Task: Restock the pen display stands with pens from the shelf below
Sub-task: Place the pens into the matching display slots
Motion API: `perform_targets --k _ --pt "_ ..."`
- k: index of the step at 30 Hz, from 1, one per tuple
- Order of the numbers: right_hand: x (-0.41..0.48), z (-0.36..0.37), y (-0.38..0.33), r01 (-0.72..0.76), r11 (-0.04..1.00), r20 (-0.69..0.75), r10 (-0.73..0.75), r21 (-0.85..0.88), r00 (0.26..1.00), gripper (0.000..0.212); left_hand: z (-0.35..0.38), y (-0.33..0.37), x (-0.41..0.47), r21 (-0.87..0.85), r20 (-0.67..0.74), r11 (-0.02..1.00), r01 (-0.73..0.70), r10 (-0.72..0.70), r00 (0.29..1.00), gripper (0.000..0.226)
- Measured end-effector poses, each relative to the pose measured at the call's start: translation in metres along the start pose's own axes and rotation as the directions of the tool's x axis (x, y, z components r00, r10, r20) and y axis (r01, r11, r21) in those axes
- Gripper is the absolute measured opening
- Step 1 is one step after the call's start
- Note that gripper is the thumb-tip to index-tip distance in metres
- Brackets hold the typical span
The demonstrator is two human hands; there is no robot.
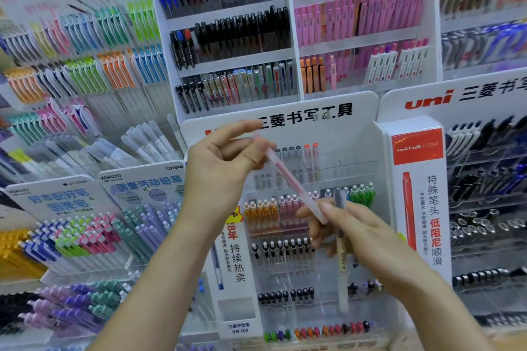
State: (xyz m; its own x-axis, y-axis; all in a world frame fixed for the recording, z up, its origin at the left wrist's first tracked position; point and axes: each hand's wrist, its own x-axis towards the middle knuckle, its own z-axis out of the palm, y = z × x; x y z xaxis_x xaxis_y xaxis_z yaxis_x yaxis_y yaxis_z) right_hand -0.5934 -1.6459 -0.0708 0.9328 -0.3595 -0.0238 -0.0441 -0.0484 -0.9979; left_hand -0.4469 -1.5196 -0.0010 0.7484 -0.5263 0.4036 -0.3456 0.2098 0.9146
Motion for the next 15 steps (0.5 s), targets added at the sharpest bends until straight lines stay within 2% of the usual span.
perform_targets --k 2,4,7,10,13,15 --pt "-0.003 -0.016 -0.001 0.041 0.999 -0.151 -0.044 -0.019 0.987 0.047 0.002 0.008 0.012 -0.009 -0.044 0.997 -0.070 0.070 0.997 0.019" --pt "-0.005 -0.034 -0.005 0.104 0.994 -0.256 -0.090 0.041 0.962 0.046 0.012 0.016 0.022 0.006 -0.053 0.993 -0.122 0.122 0.991 0.016" --pt "-0.005 -0.056 -0.016 0.179 0.983 -0.337 -0.153 0.048 0.929 0.040 0.034 0.022 0.033 0.033 -0.053 0.979 -0.199 0.200 0.978 0.018" --pt "-0.003 -0.072 -0.021 0.220 0.975 -0.293 -0.200 0.037 0.935 0.036 0.056 0.020 0.039 0.127 -0.064 0.967 -0.220 0.230 0.971 0.023" --pt "0.002 -0.087 -0.020 0.175 0.976 -0.210 -0.145 0.128 0.967 0.017 0.069 0.011 0.038 0.228 -0.060 0.949 -0.217 0.236 0.970 0.027" --pt "0.005 -0.097 -0.020 0.156 0.974 -0.153 -0.131 0.164 0.979 0.012 0.075 0.009 0.035 0.271 -0.059 0.937 -0.219 0.243 0.968 0.029"
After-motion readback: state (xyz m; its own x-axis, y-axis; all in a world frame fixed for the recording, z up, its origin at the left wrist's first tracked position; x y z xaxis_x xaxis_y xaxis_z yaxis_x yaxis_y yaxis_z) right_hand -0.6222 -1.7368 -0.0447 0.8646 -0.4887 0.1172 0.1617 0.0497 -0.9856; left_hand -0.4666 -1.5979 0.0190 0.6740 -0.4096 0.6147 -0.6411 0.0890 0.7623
